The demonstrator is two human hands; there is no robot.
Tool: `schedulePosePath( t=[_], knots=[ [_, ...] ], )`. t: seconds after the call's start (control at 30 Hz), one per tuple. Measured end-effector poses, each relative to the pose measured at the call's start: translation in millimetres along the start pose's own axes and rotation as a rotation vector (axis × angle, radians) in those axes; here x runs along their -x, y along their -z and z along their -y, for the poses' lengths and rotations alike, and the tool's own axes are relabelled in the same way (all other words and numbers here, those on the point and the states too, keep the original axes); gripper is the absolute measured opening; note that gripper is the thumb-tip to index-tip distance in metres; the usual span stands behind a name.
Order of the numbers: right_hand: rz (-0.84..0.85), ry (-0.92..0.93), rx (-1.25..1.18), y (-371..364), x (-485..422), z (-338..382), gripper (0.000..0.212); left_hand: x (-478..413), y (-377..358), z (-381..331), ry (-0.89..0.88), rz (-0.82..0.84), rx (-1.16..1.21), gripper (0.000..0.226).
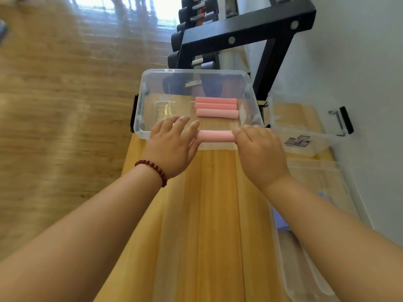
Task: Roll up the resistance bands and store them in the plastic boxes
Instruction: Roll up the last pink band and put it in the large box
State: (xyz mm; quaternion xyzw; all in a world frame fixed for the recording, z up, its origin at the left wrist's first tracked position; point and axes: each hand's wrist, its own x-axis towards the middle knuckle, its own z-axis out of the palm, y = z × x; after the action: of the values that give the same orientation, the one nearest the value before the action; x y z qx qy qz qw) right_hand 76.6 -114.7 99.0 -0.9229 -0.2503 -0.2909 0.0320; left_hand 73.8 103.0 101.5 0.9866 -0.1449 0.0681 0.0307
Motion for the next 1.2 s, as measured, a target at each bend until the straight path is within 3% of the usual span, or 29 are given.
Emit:
schedulePosePath(
  t=[0.23, 0.43, 0.57, 0.87, 1.07, 1.2],
  knots=[
    [0.124, -0.081, -0.002, 10.1, -20.7, 6.2, 0.033, 6.9, 21.9, 36.3, 0.023, 0.228, -0.052, 0.059],
    [0.141, -0.135, 0.041, 14.6, -43.9, 12.4, 0.021, -5.4, 33.0, 53.2, 0.002, 0.273, -0.020, 0.057],
    [0.208, -0.163, 0.027, 3.1, -59.5, 5.1, 0.025, -19.8, 26.5, 55.0, 0.028, 0.302, 0.022, 0.055],
    [0.324, -0.039, -0.042, -51.2, -107.8, -31.1, 0.015, -61.8, -4.0, 46.9, 0.134, 0.322, 0.112, 0.055],
    [0.482, -0.094, -0.087, -88.3, -117.7, -37.0, 0.008, -75.3, -26.3, 43.7, 0.173, 0.372, 0.141, 0.057],
    [0.704, -0.196, -0.100, -115.4, -118.9, -41.9, 0.019, -79.5, -32.3, 46.6, 0.183, 0.390, 0.153, 0.056]
  ],
)
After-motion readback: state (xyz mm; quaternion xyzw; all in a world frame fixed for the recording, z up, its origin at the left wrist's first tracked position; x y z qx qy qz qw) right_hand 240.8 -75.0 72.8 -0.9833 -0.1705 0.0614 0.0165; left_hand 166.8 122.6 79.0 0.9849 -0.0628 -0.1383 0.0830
